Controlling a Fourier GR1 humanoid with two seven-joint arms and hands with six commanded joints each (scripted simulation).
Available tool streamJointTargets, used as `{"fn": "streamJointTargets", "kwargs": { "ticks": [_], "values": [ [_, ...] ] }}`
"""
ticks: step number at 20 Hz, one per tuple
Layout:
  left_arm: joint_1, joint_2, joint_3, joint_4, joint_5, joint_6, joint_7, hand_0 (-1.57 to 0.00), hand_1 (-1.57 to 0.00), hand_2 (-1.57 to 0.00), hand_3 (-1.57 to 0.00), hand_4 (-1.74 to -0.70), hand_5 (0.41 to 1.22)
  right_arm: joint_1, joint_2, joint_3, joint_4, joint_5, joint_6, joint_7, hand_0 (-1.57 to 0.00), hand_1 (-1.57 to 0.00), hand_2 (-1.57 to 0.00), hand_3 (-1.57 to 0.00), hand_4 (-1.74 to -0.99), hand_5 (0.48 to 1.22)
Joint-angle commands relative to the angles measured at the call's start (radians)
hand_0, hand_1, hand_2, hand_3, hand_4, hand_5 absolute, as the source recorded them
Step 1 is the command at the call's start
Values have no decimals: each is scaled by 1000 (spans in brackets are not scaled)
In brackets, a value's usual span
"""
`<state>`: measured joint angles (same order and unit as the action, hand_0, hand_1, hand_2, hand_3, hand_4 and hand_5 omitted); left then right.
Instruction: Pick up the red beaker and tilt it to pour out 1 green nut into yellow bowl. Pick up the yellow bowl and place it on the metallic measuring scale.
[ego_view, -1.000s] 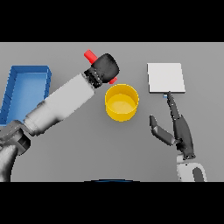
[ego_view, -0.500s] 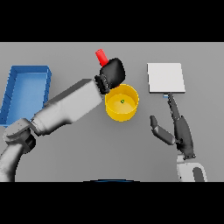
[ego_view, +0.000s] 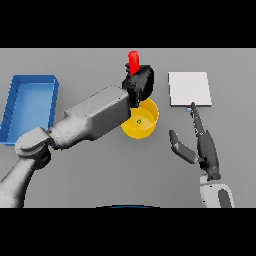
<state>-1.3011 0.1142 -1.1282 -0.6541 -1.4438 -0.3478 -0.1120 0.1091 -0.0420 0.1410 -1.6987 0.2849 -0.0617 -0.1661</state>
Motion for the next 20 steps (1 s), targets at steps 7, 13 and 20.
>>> {"fn": "streamJointTargets", "kwargs": {
  "ticks": [7,13,20],
  "values": [
    [-145,55,100,67,39,45,-75,-1571,-1571,-1571,-1571,-1726,1221,3,-12,8,-5,24,-1,11,1,1,1,1,-1030,682],
    [-255,130,348,222,197,79,-46,-1571,-1571,-1571,-1290,-1729,1221,6,-12,2,-4,7,2,-8,1,1,1,1,-1001,683],
    [-247,291,721,353,485,140,166,-1571,-1571,-1571,-1454,-1738,1221,-16,10,4,22,-13,5,1,1,1,1,1,-1004,668]
  ]
}}
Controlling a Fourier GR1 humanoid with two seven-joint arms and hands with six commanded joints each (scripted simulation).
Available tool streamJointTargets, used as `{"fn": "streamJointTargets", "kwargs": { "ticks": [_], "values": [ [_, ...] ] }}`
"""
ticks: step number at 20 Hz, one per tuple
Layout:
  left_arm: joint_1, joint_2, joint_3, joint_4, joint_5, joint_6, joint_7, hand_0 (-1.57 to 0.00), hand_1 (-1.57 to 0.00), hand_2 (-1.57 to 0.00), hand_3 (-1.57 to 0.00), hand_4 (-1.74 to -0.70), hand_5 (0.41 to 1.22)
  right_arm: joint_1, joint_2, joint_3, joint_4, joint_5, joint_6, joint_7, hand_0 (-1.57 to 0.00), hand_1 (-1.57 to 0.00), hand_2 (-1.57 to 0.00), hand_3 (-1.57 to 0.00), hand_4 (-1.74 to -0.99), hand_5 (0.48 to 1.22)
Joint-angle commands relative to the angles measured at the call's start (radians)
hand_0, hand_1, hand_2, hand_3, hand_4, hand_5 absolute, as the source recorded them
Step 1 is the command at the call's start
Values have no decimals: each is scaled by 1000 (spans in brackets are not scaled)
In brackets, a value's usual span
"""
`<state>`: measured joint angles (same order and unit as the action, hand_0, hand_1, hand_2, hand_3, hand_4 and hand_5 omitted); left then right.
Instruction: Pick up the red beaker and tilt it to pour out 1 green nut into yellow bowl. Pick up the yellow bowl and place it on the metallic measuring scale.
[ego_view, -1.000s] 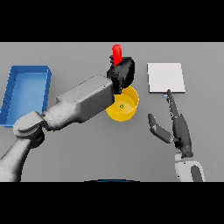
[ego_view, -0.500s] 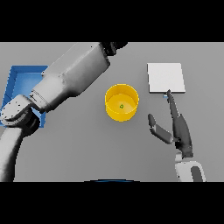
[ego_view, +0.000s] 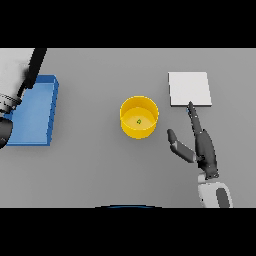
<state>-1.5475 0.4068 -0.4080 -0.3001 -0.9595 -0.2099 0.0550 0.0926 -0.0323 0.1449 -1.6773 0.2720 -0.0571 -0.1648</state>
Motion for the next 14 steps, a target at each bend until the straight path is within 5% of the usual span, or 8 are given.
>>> {"fn": "streamJointTargets", "kwargs": {
  "ticks": [1,7,14],
  "values": [
    [30,24,41,3,37,34,26,-1571,-1571,-1571,-1453,-1739,1221,-11,3,-3,3,-8,2,5,1,1,1,1,-1002,666],
    [244,159,254,-64,256,170,182,-1571,-1571,-1571,-1426,-1740,1221,-5,-2,8,-5,11,-4,10,1,1,1,1,-1050,653],
    [582,151,409,-337,481,283,311,-1571,-1571,-1571,-1476,-1741,1221,4,-21,15,-23,55,-23,25,1,1,1,1,-1054,648]
  ]
}}
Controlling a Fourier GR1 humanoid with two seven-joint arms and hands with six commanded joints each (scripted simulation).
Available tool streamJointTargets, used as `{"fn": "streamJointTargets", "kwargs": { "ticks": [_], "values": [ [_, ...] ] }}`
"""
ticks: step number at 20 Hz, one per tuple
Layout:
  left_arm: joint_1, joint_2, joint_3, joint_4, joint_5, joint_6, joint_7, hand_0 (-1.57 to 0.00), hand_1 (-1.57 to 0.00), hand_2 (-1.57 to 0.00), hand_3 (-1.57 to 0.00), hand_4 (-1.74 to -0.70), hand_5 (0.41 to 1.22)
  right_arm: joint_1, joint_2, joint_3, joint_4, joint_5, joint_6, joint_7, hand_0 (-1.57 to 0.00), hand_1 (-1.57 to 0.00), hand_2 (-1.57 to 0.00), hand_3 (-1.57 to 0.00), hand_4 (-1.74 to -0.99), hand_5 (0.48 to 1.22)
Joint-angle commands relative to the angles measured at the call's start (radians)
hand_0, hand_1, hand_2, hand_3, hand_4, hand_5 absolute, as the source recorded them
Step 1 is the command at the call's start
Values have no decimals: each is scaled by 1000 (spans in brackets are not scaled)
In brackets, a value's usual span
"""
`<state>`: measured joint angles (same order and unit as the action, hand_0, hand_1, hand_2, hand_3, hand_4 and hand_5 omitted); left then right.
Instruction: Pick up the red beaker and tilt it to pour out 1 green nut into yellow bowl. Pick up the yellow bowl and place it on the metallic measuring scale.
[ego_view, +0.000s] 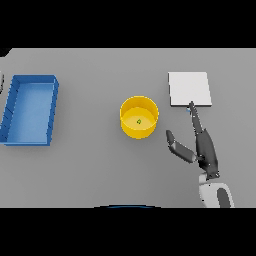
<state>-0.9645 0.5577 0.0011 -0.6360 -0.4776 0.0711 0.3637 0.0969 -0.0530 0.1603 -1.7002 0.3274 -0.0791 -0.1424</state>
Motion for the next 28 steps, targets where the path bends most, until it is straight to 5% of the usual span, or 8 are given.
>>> {"fn": "streamJointTargets", "kwargs": {
  "ticks": [1,4,11,17,19,22,24,28],
  "values": [
    [44,-5,5,-58,15,9,30,-1571,-1571,-1571,-1479,-1741,1221,-5,1,2,3,-1,3,8,1,1,1,1,-1046,649],
    [187,-28,21,-238,63,36,134,-1571,-1571,-1571,-1450,-1741,1221,-8,-5,-3,11,-11,15,11,1,1,1,1,-1026,648],
    [403,-101,31,-457,103,125,154,-1571,-1571,-1571,-1512,-1741,1221,13,-4,-5,13,-26,22,-22,1,1,1,1,-1004,648],
    [479,-122,28,-547,111,130,212,-1571,-1571,-1571,-1555,-1741,1046,1,-6,-12,24,-29,18,-35,1,1,1,1,-1013,644],
    [510,-121,4,-564,86,122,214,-1571,-1571,-1571,-1561,-1645,941,2,-15,-19,27,-33,22,-24,1,1,1,1,-1021,636],
    [543,-106,-6,-618,81,99,229,-1571,-1543,-1501,-1470,-1275,810,9,-4,-11,22,-30,19,-36,1,1,1,1,-1012,634],
    [558,-98,-5,-634,99,74,216,-1393,-1215,-1209,-1136,-1068,749,3,-1,-13,22,-34,15,-39,1,1,1,1,-1007,635],
    [575,-89,-28,-645,99,24,238,-617,-509,-522,-491,-889,666,3,-7,-18,20,-35,16,-33,1,1,1,1,-1008,635]
  ]
}}
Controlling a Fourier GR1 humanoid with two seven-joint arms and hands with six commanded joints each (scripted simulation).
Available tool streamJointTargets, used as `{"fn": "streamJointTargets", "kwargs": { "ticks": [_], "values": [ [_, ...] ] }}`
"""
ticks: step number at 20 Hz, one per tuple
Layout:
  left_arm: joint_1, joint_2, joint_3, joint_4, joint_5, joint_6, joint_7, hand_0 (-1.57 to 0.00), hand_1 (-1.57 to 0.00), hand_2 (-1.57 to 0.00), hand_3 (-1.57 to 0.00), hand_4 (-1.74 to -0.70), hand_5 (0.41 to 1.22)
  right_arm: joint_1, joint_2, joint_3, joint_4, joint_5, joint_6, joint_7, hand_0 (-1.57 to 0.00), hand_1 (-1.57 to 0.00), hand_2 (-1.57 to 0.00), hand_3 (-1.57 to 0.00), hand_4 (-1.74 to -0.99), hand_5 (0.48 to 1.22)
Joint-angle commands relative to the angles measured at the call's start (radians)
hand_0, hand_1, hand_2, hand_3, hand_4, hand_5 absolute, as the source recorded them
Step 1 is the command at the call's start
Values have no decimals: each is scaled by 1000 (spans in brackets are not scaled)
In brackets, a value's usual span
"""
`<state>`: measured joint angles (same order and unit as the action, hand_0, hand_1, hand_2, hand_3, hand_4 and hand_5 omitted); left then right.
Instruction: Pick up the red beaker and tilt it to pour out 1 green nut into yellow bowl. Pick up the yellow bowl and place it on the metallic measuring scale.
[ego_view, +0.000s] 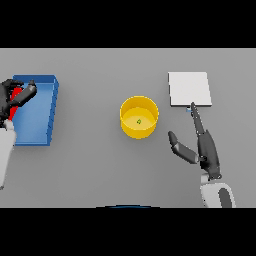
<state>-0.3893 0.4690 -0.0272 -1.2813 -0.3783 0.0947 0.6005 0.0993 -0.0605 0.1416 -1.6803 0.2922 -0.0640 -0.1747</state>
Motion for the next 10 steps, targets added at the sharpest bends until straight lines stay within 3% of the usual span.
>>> {"fn": "streamJointTargets", "kwargs": {
  "ticks": [1,5,8,10],
  "values": [
    [4,5,-15,8,-14,-10,-10,-494,-407,-417,-393,-857,657,-2,-3,-1,0,-1,2,-2,1,1,1,1,-1009,639],
    [-18,14,-17,55,-13,-27,-51,-202,-166,-170,-160,-802,652,12,2,13,-9,6,7,-12,1,1,1,1,-1015,642],
    [-13,5,-16,65,-17,-2,-86,-103,-85,-87,-82,-782,651,-5,-17,21,-12,37,12,57,1,1,1,1,-1020,640],
    [-19,3,-24,51,-31,10,-93,-65,-54,-55,-52,-763,657,-53,-63,41,13,47,75,55,1,1,1,1,-1005,669]
  ]
}}
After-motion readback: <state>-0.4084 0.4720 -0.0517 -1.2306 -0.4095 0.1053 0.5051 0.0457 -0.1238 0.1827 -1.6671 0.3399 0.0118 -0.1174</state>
